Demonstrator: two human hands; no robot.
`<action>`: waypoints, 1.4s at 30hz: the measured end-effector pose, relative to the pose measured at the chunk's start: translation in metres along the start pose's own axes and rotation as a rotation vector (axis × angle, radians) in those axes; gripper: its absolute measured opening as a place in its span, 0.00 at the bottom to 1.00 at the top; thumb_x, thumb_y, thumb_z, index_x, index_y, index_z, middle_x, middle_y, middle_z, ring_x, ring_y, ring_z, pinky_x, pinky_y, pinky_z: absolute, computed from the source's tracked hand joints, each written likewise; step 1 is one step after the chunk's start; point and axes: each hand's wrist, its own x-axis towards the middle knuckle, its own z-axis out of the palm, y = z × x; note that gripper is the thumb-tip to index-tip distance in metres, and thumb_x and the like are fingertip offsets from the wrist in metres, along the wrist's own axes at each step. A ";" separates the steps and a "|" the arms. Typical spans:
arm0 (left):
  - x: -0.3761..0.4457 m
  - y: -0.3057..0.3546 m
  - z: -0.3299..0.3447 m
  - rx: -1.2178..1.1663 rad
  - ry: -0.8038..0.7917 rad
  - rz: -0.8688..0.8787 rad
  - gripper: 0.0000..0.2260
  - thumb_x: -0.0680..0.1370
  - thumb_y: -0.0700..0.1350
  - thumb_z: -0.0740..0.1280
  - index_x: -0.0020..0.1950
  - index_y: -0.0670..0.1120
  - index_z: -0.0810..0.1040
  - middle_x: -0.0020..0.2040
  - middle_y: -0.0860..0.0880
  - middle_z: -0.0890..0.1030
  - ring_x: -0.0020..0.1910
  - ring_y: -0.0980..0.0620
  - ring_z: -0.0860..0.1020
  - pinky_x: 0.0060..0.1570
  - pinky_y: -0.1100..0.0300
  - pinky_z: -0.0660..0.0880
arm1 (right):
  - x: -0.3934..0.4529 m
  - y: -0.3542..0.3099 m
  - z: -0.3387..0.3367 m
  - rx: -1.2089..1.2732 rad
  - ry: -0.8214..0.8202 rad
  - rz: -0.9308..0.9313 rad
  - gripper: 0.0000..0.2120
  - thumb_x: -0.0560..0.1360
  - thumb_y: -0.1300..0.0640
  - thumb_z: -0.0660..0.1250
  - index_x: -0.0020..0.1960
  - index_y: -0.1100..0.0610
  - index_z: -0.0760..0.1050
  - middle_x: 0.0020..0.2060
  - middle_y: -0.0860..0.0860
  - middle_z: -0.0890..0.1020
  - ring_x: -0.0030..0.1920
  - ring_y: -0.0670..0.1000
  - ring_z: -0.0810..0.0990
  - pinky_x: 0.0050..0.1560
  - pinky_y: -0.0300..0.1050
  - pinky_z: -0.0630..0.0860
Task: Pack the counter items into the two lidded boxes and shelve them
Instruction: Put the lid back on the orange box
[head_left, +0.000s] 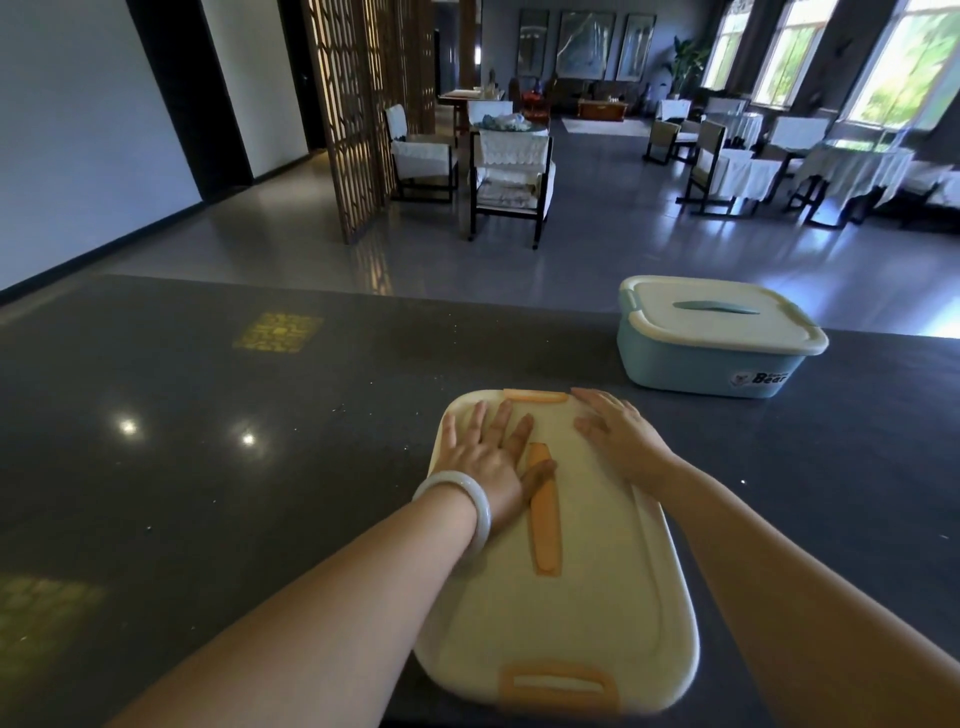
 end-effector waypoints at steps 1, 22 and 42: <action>-0.002 0.001 -0.004 -0.013 -0.011 0.005 0.32 0.77 0.69 0.37 0.78 0.58 0.40 0.79 0.54 0.37 0.77 0.48 0.35 0.72 0.41 0.33 | -0.003 0.001 0.000 -0.005 0.000 -0.006 0.22 0.81 0.50 0.59 0.75 0.48 0.62 0.73 0.48 0.66 0.72 0.51 0.62 0.66 0.45 0.61; -0.122 -0.020 0.006 -0.274 0.208 0.072 0.23 0.81 0.62 0.49 0.76 0.60 0.60 0.78 0.60 0.52 0.78 0.52 0.46 0.71 0.45 0.61 | -0.071 0.004 -0.001 0.338 0.397 0.547 0.17 0.79 0.63 0.49 0.65 0.57 0.68 0.64 0.60 0.67 0.66 0.60 0.62 0.62 0.55 0.63; -0.154 -0.021 0.011 -0.772 0.186 -0.632 0.19 0.80 0.58 0.56 0.60 0.45 0.61 0.53 0.41 0.75 0.37 0.48 0.74 0.36 0.55 0.66 | -0.093 0.019 -0.023 0.002 0.044 0.376 0.21 0.81 0.42 0.53 0.57 0.56 0.75 0.53 0.55 0.78 0.48 0.54 0.75 0.48 0.47 0.70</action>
